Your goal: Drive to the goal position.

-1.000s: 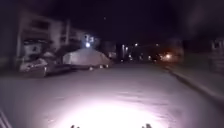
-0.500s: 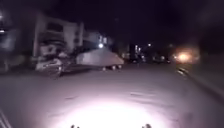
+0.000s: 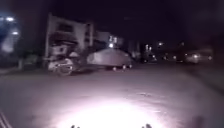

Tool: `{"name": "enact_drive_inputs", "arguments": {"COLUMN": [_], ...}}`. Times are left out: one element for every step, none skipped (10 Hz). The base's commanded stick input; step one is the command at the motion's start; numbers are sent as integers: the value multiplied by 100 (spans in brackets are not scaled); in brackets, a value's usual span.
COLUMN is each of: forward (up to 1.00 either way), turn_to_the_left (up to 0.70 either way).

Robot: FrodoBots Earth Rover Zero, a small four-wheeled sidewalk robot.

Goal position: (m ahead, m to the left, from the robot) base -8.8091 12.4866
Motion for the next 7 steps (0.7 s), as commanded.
{"name": "enact_drive_inputs", "arguments": {"forward": [0, 0, 0, 0, 0, 0, 0], "turn_to_the_left": [85, 85, 85, 85, 85, 85, 85]}}
